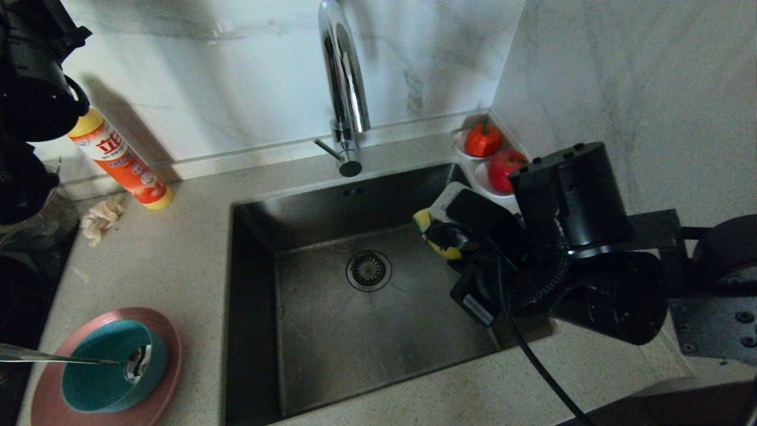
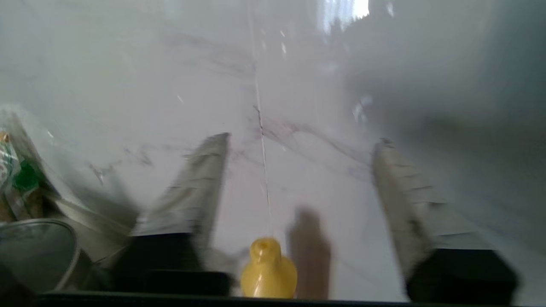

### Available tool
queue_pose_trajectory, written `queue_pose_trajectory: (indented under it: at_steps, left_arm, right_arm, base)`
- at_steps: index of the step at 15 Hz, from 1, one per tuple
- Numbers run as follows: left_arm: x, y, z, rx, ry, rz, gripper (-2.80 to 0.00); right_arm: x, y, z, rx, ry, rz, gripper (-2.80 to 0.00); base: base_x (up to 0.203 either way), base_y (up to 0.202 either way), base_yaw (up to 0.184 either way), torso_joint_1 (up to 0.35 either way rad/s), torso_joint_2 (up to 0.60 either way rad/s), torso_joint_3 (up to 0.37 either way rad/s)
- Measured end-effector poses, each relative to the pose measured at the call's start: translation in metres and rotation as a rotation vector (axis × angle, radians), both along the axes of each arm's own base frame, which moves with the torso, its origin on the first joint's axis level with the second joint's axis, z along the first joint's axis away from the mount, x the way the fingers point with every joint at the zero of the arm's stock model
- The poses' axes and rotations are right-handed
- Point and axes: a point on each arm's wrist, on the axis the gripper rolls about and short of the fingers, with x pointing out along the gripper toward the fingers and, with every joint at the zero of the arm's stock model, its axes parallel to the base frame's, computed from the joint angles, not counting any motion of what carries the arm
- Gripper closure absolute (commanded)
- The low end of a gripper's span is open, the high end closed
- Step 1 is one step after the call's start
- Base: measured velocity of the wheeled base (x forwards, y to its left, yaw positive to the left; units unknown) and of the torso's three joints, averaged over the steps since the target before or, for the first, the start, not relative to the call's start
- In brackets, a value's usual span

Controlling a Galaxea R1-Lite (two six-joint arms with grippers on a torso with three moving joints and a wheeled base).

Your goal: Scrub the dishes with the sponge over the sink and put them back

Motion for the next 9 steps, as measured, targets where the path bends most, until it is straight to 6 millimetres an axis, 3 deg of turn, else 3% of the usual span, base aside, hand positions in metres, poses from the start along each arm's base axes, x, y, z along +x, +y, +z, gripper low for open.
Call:
queue_pose_trajectory:
  at_steps: [5,9]
  left_arm:
    - [-0.044,-0.023,0.004,0.084,0.234,-0.179,0.00]
    - [-0.074,-0.029,-0.007,0.117,0.413,-0.268,0.00]
  right_arm:
    - [-0.018,-0.027,0.021,-0.015,-0.019,-0.064,0.00]
    - [-0.035,-0.047,0.030,-0.054,-0.003,-0.088,0.00]
  base:
    - [0.000,0.000,0.000,0.000,0.00,0.000]
    - [0.000,0.000,0.000,0.000,0.00,0.000]
